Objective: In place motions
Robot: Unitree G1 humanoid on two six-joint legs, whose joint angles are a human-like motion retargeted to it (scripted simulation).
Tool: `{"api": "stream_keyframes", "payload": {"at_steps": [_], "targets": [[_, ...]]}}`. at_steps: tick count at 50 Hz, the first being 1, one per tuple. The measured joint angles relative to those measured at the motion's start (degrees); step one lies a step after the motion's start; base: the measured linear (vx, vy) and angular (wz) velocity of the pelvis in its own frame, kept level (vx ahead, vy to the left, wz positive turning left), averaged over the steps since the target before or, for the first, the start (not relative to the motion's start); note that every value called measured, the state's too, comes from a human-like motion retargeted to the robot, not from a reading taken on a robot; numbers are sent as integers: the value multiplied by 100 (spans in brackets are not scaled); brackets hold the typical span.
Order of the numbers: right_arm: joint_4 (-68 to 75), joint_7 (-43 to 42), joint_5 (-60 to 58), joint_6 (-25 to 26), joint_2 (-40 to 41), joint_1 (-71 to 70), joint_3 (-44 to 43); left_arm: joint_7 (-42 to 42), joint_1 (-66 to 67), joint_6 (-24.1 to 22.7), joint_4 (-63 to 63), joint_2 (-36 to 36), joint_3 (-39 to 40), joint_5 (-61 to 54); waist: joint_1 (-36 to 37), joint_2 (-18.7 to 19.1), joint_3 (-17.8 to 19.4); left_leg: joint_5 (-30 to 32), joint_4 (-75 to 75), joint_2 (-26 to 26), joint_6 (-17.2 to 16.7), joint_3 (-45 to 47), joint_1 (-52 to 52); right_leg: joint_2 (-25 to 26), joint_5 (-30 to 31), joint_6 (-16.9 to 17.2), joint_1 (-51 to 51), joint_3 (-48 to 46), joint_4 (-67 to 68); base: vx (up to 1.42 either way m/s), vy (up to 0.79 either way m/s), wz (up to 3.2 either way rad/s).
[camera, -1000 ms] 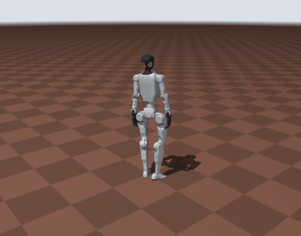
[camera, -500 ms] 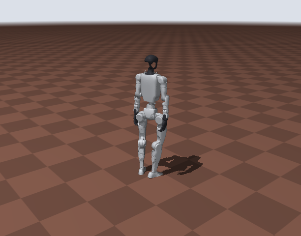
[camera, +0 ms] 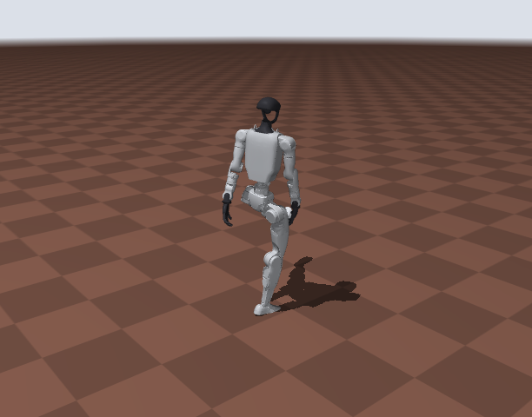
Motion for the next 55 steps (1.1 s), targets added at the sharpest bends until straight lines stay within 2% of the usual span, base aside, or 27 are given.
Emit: {"api": "stream_keyframes", "payload": {"at_steps": [3, 9, 16, 17, 20, 22, 23, 24, 25, 27, 28, 31, 33, 35, 38, 40, 44, 47, 50, 55], "targets": [[-74, 29, 20, -53, 70, 51, 53, -38, 116, -19, -84, -61, 21, 123, -173, 127, -261, 21, 87, -145, -84, -41, 445, 126, 62, 58, -48, -67, -158, 1, 13, 18], [473, -11, -278, -49, -6, 319, 90, -108, 66, -75, -305, -37, 73, 132, -801, 422, -1074, 68, 614, -468, -200, 26, 1723, 465, 102, 108, -304, -436, -492, 8, 5, 55], [1722, -347, -508, 241, -228, 947, -488, 20, -416, 14, -657, 156, 82, -10, -1800, 590, -2046, 363, 1567, -1016, -320, -677, 3238, 599, 141, 222, -661, -1256, -908, 13, -14, 104], [1859, -378, -465, 310, -271, 1075, -604, 11, -500, 9, -753, 173, 85, -8, -1931, 615, -2191, 241, 1476, -1055, -403, -685, 3475, 625, 151, 250, -706, -1400, -987, 17, -22, 122], [1924, -480, -283, 574, -333, 1620, -958, -51, -763, -23, -1102, 203, 96, 33, -2135, 742, -2627, -775, 461, -1026, -663, -362, 4090, 823, 99, 322, -863, -1720, -1154, 21, -25, 96], [1924, -564, -139, 680, -371, 2023, -1259, -153, -912, -25, -1345, 171, -39, 68, -2270, 764, -2987, -340, -391, -1180, -577, -395, 4147, 795, 10, 350, -1061, -2050, -1136, 22, -26, 144], [1924, -595, -31, 733, -374, 2157, -1342, -194, -1019, -36, -1436, 140, -93, 62, -2401, 765, -3084, -119, -647, -1256, -662, -830, 4121, 752, -27, 364, -1122, -2251, -1132, 7, -27, 155], [1924, -632, 74, 777, -373, 2239, -1392, -211, -1134, -65, -1496, 117, -124, 39, -2474, 781, -3126, -95, -667, -1178, -789, -581, 4066, 757, -51, 374, -1181, -2380, -1123, -6, -27, 129], [1924, -671, 177, 815, -369, 2294, -1424, -215, -1254, -102, -1541, 96, -143, 7, -2516, 805, -3141, -169, -570, -1021, -938, 11, 3997, 785, -69, 381, -1240, -2474, -1112, -11, -28, 97], [1924, -773, 353, 781, -341, 2328, -1530, -234, -1513, -154, -1624, 38, -319, -60, -2521, 720, -2882, -66, -310, -1366, -412, -1086, 3714, 697, -26, 407, -1139, -2561, -1117, -13, -29, 82], [1924, -783, 449, 726, -324, 2308, -1561, -290, -1648, -168, -1687, 25, -480, -84, -2449, 657, -2672, -125, -95, -1446, -319, -1271, 3674, 664, 8, 404, -1037, -2655, -1125, -14, -26, 45], [1924, -658, 531, 642, -303, 2153, -1450, -441, -1783, -248, -2029, 9, -950, 33, -1850, 401, -2050, -313, 284, -1453, -273, -1076, 3815, 618, 120, 370, -716, -2526, -1156, -5, -25, -45], [1924, -570, 266, 698, -329, 1918, -1257, -425, -1647, -371, -2219, 36, -1110, 142, -1516, 268, -1878, -491, 239, -1428, -283, -758, 3998, 584, 186, 353, -687, -2298, -1151, 13, -19, -93], [1924, -542, -247, 794, -354, 1614, -1100, -295, -1365, -533, -2142, 53, -1109, 244, -1478, 217, -2045, -685, 139, -1426, -300, -528, 4015, 533, 233, 358, -843, -2205, -1152, 25, -12, -41], [1620, -555, -835, 590, -262, 1235, -875, -5, -1013, -553, -1454, 18, -916, 330, -1717, 281, -2281, -800, 139, -1351, -334, -133, 3929, 470, 300, 378, -1037, -2199, -1153, 24, -11, -6], [1103, -322, -828, 387, -226, 1039, -625, 10, -950, -410, -838, 59, -779, 375, -1826, 380, -2193, -668, 146, -1278, -387, -45, 3946, 493, 335, 392, -1033, -2184, -1151, 11, -11, -11], [284, 114, -417, 147, -105, 675, -284, 40, -771, 45, 58, 117, -465, 443, -1941, 426, -2014, -590, 216, -1313, -249, -23, 4054, 455, 390, 425, -920, -2119, -1144, 23, -11, -15], [-92, 152, -213, 89, 48, 551, -283, 33, -381, 64, 61, 112, -347, 419, -2092, 441, -2052, -676, 279, -1364, -228, -230, 4090, 352, 388, 477, -862, -2289, -1115, 38, -6, 40], [-231, 144, 81, 14, 111, 510, -146, -12, -46, -4, -151, 103, -129, 451, -1827, 406, -2087, -709, 207, -1411, -177, -35, 4192, 335, 415, 501, -840, -2084, -1089, 41, -8, -38], [-111, 38, 77, -57, 76, 689, -222, -16, 38, 24, -231, 224, -13, 443, -1622, 350, -2138, -810, 228, -1547, -51, -237, 4294, 228, 368, 623, -634, -2260, -1036, 44, -11, 28]]}}
